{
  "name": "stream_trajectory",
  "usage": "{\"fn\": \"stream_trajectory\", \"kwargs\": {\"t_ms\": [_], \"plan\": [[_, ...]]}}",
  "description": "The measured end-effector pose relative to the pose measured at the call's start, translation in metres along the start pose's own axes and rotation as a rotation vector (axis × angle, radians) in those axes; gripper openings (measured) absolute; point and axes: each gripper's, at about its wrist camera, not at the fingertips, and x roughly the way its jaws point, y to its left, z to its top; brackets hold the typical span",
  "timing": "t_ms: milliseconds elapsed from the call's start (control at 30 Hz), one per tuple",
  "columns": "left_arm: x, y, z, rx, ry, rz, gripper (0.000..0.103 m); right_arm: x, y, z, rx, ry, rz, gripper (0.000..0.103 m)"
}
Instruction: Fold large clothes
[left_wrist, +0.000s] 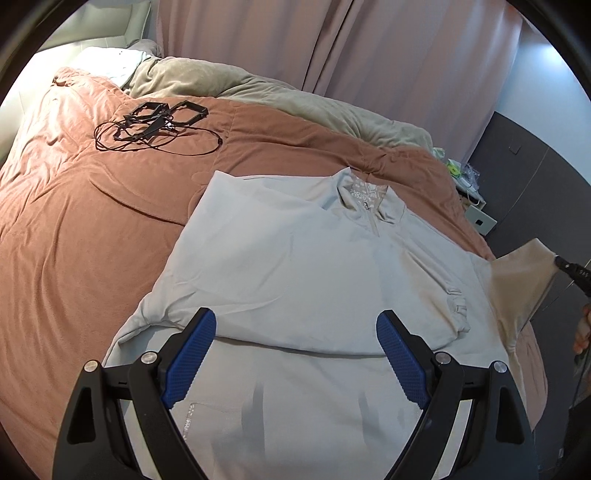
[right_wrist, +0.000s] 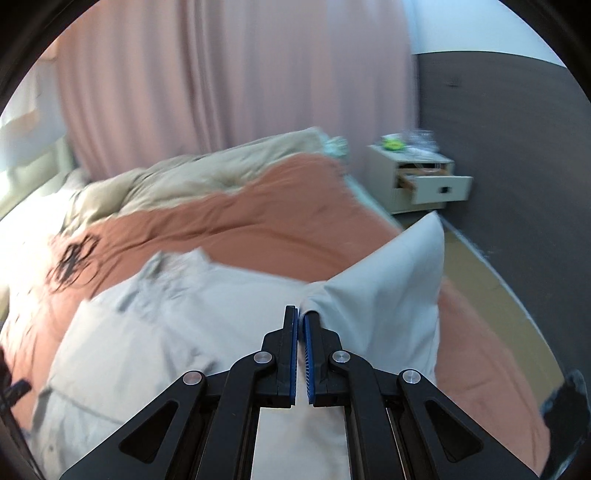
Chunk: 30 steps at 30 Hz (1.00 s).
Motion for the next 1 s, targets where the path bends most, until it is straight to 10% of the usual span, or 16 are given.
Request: {"fn": "stream_trajectory", "kwargs": {"t_ms": [333,433,600,1000], "plan": [[0.002,-0.003,-0.002,0.014,0.017,-0.007,0.090,0.054,0.102,-0.063,-0.142,0.165,0.106,0.007],[0.000,0.001,-0.001,0.001,0.012,0.004,0.090,0.071,0.108,-0.093,-0.056,0.260,0.183,0.038],[-0.001,0.009,-0.002,-0.037,0.010,0.005,0.090,0.048,0.068,-0.126,0.224,0.109,0.184,0.072],[0.004,0.019,-0.001,-0.022,0.028,0.022,0.090,0.059,-0.048,-0.148,0.607,0.095,0.109,0.072]]}}
